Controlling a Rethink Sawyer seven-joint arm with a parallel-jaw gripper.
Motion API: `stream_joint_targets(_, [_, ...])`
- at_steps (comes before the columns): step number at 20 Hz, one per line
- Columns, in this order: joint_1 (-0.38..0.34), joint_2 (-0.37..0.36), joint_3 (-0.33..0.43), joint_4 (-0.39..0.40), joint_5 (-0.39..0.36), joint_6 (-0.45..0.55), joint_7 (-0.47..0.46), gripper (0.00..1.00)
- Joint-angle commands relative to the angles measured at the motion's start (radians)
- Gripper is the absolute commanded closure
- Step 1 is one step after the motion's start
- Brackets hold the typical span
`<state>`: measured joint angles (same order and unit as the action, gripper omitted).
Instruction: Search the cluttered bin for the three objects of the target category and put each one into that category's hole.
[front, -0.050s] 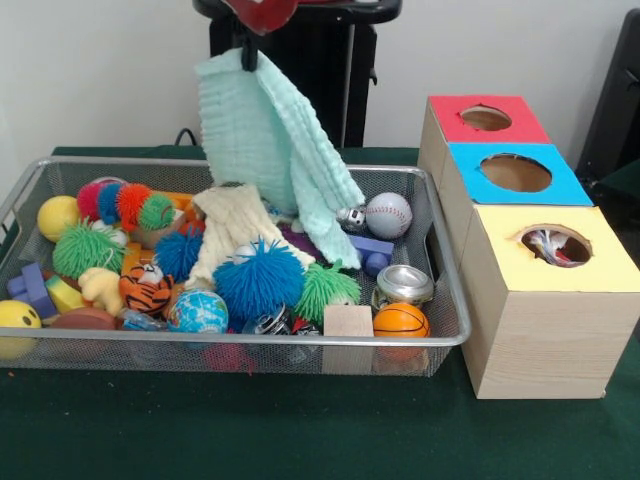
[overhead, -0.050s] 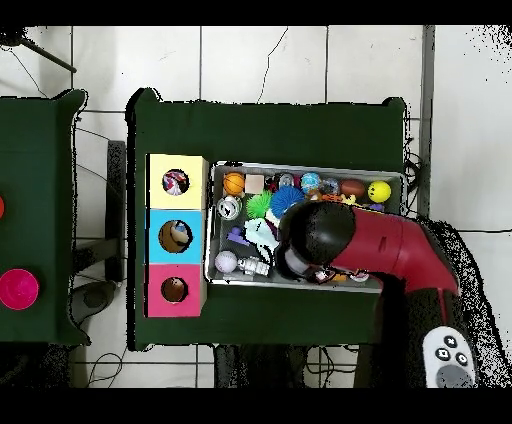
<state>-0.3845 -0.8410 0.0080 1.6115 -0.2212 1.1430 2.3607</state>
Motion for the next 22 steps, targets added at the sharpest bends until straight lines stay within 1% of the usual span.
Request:
stream_joint_targets(1, [-0.032,0.023,0.111,-0.136,0.028,0.180,-0.129,1.00])
stream_joint_targets(3, [-0.035,0.018,0.115,-0.149,0.024,0.200,-0.131,1.00])
stream_joint_targets(7, [-0.042,0.015,0.124,-0.200,0.012,0.269,-0.151,1.00])
stream_joint_targets(11, [-0.069,0.000,0.131,-0.215,0.005,0.294,-0.191,1.00])
stream_joint_targets(14, [-0.104,-0.005,0.140,-0.213,-0.005,0.284,-0.236,1.00])
stream_joint_targets(16, [-0.132,0.006,0.146,-0.177,-0.016,0.221,-0.268,1.00])
stream_joint_targets(19, [-0.172,0.044,0.162,-0.102,-0.046,0.086,-0.305,1.00])
stream_joint_targets(21, [-0.186,0.047,0.168,-0.045,-0.066,0.001,-0.305,1.00])
stream_joint_targets(22, [-0.187,0.049,0.166,-0.030,-0.072,-0.005,-0.294,1.00])
